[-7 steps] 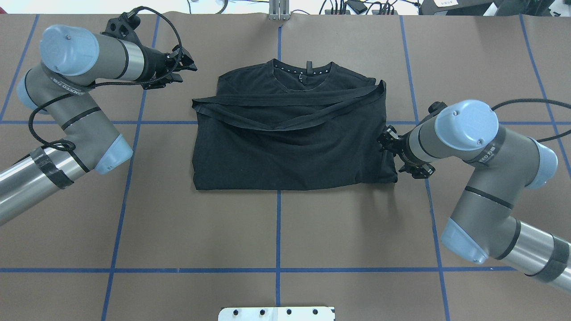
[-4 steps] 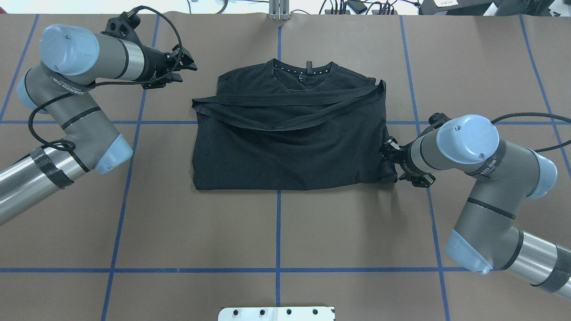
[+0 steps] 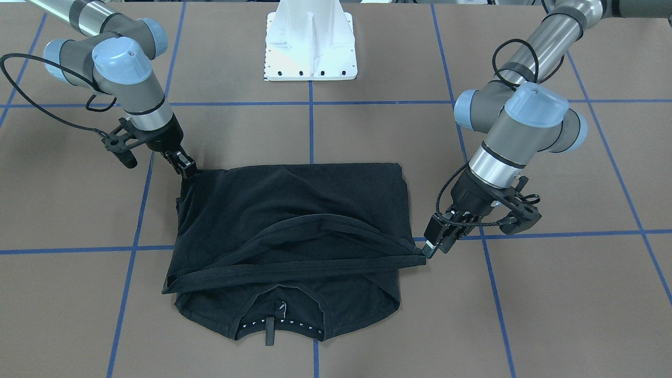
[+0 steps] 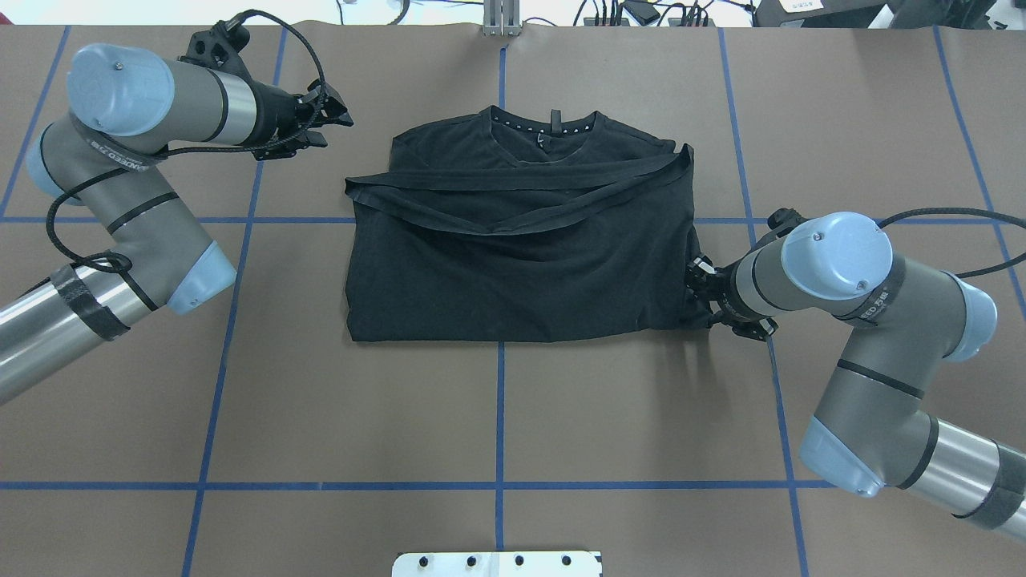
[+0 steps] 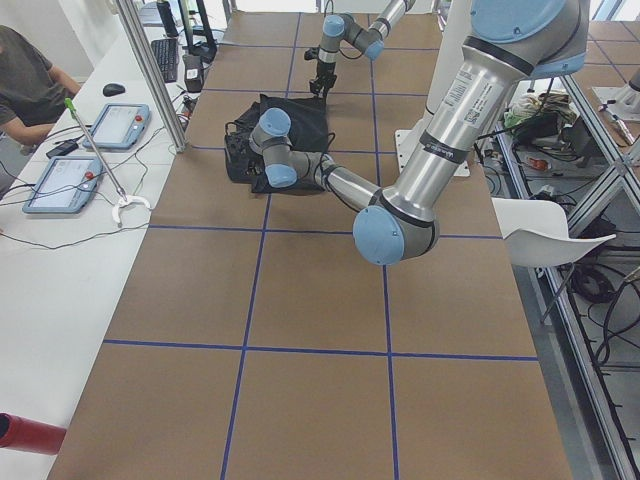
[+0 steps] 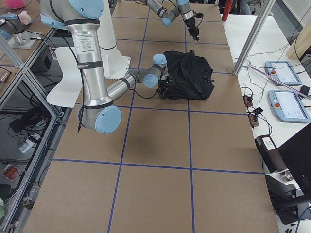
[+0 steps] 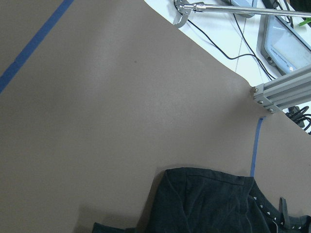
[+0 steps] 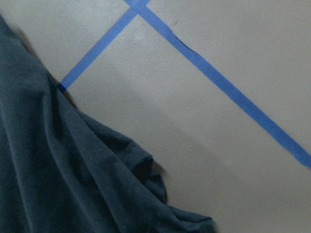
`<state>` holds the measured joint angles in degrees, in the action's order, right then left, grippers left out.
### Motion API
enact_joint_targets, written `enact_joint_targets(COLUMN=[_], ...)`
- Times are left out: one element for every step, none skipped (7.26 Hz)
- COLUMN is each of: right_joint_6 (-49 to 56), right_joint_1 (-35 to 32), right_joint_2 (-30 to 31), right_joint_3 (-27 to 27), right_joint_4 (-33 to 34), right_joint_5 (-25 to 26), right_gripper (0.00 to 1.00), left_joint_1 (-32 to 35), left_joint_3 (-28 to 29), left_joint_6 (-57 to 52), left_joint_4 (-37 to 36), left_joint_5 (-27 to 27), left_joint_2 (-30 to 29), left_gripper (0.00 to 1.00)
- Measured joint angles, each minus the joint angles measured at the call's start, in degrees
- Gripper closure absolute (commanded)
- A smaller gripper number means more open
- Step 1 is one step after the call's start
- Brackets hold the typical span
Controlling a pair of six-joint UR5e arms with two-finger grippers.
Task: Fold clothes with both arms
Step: 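Move the right gripper down to the folded shirt's side edge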
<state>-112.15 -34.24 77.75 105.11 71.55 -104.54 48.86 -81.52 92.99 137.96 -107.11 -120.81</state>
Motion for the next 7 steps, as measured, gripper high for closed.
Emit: enact_joint_targets(right_joint_6=[0.1, 0.2, 0.3, 0.5, 0.6, 0.6, 0.6], right_joint_1=[0.0, 0.0, 0.0, 0.0, -0.1, -0.1, -0.1], right_joint_2=[0.1, 0.3, 0.6, 0.9, 1.6, 3.2, 5.1], right_joint_3=[0.1, 0.3, 0.5, 0.9, 1.9, 4.2, 6.5], right_joint_4=[0.0, 0.0, 0.0, -0.1, -0.1, -0.1, 0.0], right_joint_5=[-0.1, -0.2, -0.5, -1.2, -2.5, -3.6, -4.3], right_gripper=[1.00, 1.00, 1.00, 1.00, 1.00, 1.00, 1.00], left_joint_1=[0.0, 0.0, 0.0, 0.0, 0.0, 0.0, 0.0], left_joint_3=[-0.3, -0.5, -0.5, -0.5, -0.6, -0.6, -0.6], left_joint_6=[0.0, 0.0, 0.0, 0.0, 0.0, 0.0, 0.0], left_joint_4=[-0.3, -0.5, -0.6, -0.6, -0.6, -0.6, -0.6], left_joint_5=[0.0, 0.0, 0.0, 0.0, -0.1, -0.1, -0.1], left_joint_2=[0.0, 0.0, 0.0, 0.0, 0.1, 0.1, 0.0], left_gripper=[0.43, 0.43, 0.43, 0.43, 0.43, 0.43, 0.43])
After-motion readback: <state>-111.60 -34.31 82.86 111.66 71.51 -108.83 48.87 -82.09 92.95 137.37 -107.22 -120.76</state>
